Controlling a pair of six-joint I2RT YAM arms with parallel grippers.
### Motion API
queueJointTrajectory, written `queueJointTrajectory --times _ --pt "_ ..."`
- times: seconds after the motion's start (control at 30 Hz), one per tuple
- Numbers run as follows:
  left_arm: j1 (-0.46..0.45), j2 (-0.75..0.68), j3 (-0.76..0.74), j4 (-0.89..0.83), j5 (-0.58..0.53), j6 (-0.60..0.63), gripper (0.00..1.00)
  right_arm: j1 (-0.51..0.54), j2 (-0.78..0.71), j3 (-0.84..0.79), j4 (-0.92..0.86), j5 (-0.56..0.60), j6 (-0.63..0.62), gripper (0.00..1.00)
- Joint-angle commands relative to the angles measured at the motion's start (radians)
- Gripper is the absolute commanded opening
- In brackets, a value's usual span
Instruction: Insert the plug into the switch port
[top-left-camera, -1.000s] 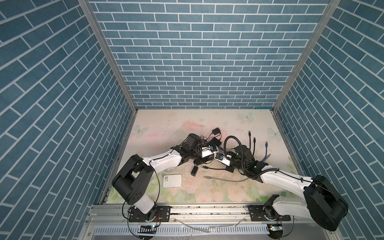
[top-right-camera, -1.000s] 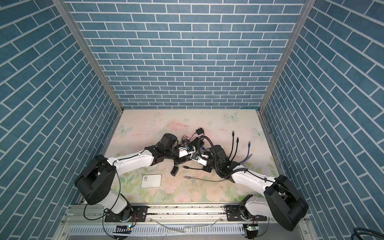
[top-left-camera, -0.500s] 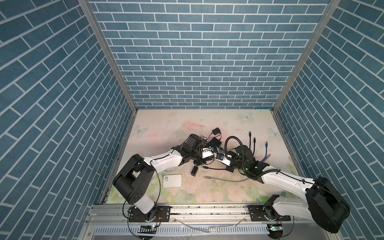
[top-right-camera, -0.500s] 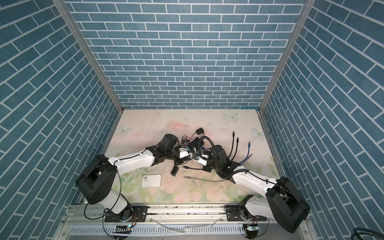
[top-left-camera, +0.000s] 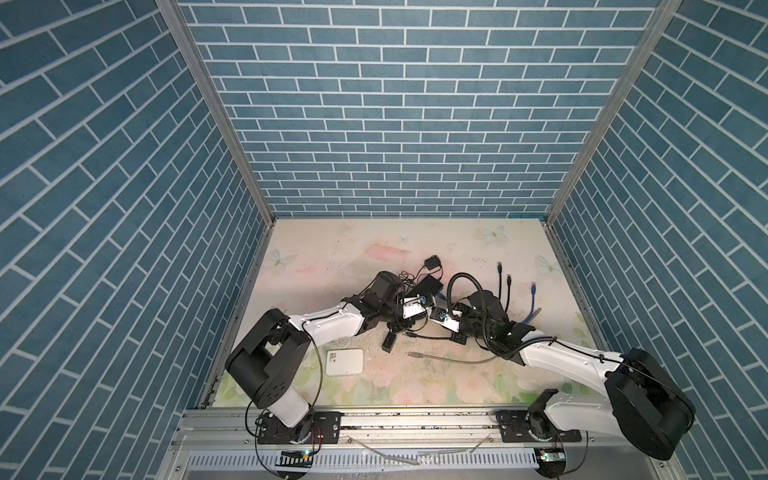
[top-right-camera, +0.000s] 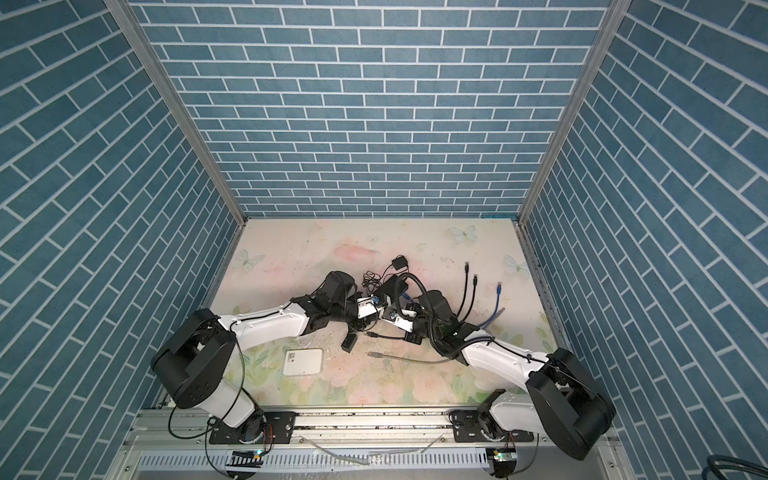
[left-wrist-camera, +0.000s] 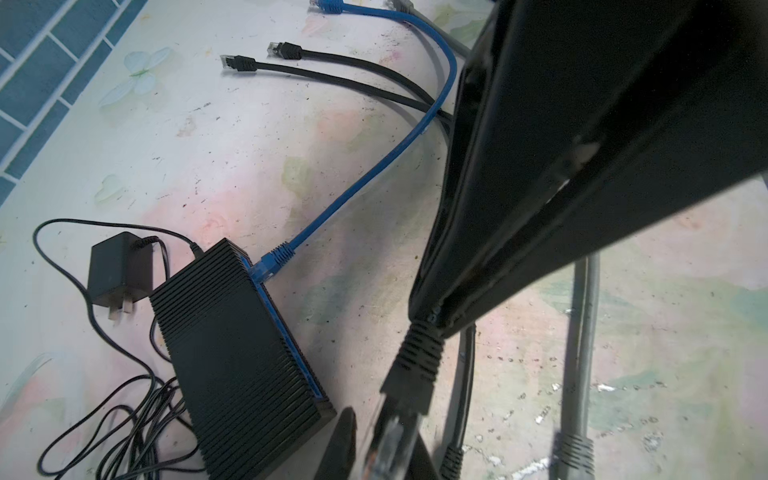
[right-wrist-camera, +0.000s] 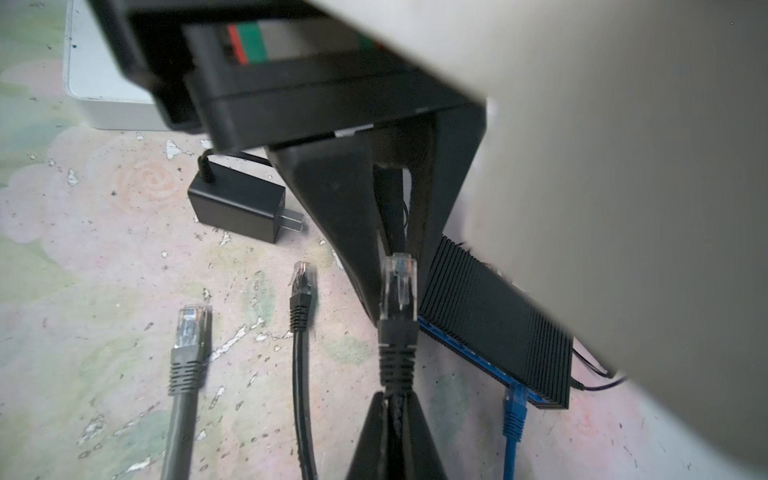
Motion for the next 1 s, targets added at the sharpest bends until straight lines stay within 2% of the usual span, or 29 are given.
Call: queueJointTrajectory --times 0.0,0.1,0.37,0.77,0.97 --pt "-0.022 -0.034 -0.034 0.066 -0.010 0.044 0.16 -0.005 0.011 0.003 0.065 -0.014 0.109 0.17" --pt "-0.027 -0.047 -0.052 0.089 -0.018 0.047 0.16 -0.007 0.010 -0.012 0.094 -0.019 0.129 0.26" --pt "-0.033 -0.059 -0.072 0.116 -0.030 0.056 0.16 -0.036 0.004 -0.048 0.177 -0.047 0.176 0.33" --pt "-0.055 -0.065 -0.062 0.102 -0.015 0.067 0.16 -0.129 0.039 -0.064 0.328 -0.196 0.255 0.33" --pt "-0.058 -0.064 -0.059 0.103 -0.020 0.067 0.16 -0.139 0.050 -0.051 0.307 -0.282 0.234 0.32"
